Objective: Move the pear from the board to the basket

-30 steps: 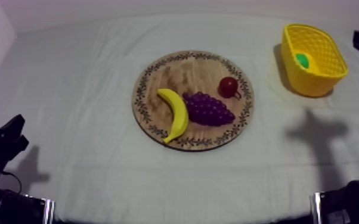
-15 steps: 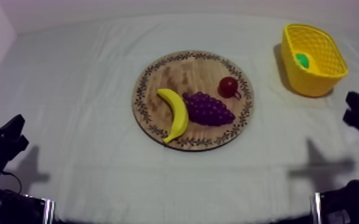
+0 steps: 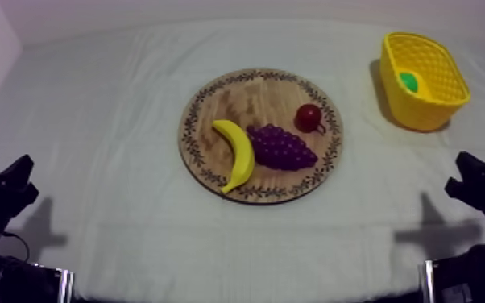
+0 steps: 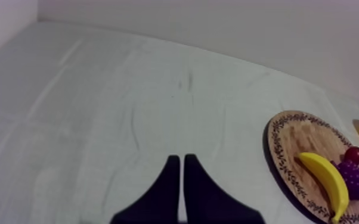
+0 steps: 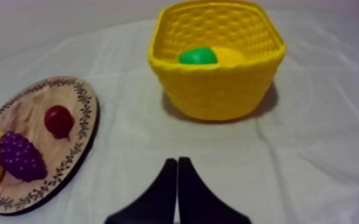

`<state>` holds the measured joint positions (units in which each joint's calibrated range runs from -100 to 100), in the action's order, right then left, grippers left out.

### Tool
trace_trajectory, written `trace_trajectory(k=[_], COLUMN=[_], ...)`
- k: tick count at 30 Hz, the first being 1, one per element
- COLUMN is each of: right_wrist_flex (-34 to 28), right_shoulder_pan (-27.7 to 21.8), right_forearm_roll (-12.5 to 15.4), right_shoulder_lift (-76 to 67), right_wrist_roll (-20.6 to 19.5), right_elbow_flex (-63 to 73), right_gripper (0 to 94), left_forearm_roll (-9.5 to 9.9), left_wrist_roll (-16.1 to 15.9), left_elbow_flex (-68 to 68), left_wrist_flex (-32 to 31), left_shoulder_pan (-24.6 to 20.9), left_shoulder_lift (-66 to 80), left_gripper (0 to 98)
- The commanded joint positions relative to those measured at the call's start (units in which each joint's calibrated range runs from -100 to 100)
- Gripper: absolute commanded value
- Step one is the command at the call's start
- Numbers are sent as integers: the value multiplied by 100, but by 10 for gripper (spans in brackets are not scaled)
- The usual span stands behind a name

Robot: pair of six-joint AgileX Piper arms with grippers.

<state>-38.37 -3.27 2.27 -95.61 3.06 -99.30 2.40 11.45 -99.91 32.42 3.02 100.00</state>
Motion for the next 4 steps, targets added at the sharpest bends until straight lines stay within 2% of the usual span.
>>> trace_trajectory(k=[1,4], right_wrist_flex=[49,80], right_shoulder_pan=[4,5], right_forearm_roll=[-92,-119], right_shoulder_lift=[-6,-6], right_wrist_roll=[1141,1189], right_elbow_flex=[-19,-38], right_gripper=[6,6], left_forearm_roll=[2,2], left_wrist_roll=[0,0], left_elbow_flex=[2,2], left_wrist_flex=[0,0], left_shoulder_pan=[-2,-2], left_shoulder_lift=[0,0], left_gripper=[1,1])
